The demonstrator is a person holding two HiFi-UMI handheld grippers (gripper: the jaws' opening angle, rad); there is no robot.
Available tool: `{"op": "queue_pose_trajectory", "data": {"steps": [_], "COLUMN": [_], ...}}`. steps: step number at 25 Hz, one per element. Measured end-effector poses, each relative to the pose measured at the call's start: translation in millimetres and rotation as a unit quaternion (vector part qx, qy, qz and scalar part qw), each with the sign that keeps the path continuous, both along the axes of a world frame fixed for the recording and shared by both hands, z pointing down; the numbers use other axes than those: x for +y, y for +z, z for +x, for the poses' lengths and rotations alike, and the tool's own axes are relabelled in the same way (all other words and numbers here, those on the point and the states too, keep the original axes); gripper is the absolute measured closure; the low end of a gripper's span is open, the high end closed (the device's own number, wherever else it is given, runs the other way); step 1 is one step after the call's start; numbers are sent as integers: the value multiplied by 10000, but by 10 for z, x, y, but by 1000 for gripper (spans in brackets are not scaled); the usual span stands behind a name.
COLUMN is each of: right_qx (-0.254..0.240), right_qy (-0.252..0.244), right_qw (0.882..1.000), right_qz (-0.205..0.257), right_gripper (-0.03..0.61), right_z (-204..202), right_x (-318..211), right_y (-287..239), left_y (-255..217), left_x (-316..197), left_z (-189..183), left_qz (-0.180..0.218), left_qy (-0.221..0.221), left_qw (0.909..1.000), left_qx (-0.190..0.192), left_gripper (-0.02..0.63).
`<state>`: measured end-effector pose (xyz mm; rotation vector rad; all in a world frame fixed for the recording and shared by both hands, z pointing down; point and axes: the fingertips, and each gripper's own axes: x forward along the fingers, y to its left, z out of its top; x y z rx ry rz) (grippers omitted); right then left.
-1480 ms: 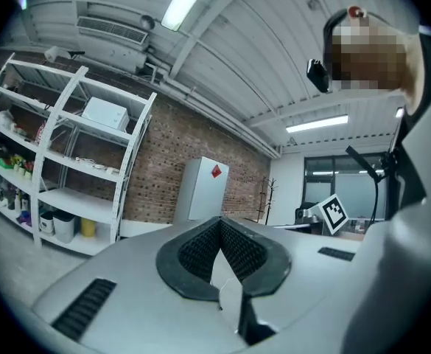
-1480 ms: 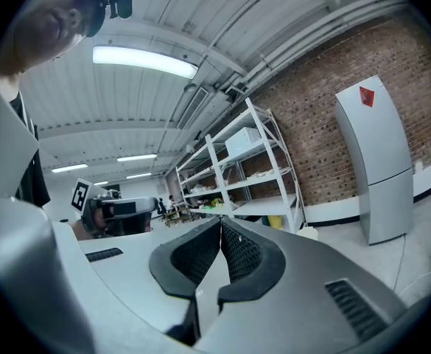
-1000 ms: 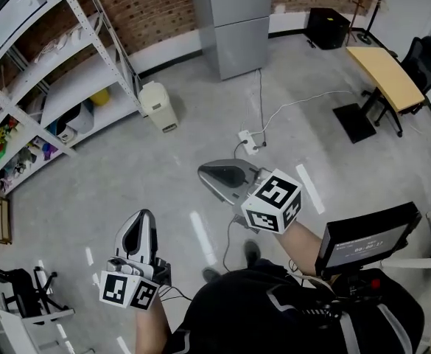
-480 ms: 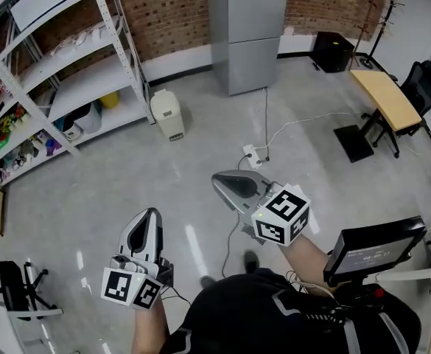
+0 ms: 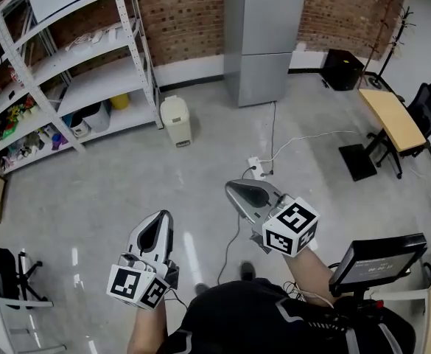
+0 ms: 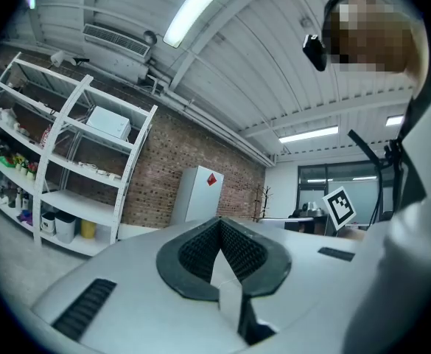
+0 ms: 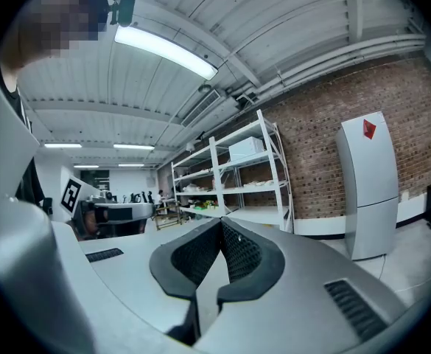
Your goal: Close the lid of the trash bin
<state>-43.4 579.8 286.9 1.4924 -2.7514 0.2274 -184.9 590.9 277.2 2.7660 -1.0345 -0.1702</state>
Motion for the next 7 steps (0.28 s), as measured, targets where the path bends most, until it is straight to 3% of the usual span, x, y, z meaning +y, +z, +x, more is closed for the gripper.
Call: {"op": "queue_pose_trajectory", "data": {"steps": [7], "right_qx": [-2], "right_qy": [23], "right_qw": [10000], "right_qz": [-36], "right_gripper": [571], "right_z": [63], "right_x": [14], "right_y": [55], "left_y": [32], "left_x": [-21], "left_z": [43], "left_qz": [-31], "left_qy": [-95], "left_qw": [10000], "left_qx": [-5], "left_gripper": [615]}}
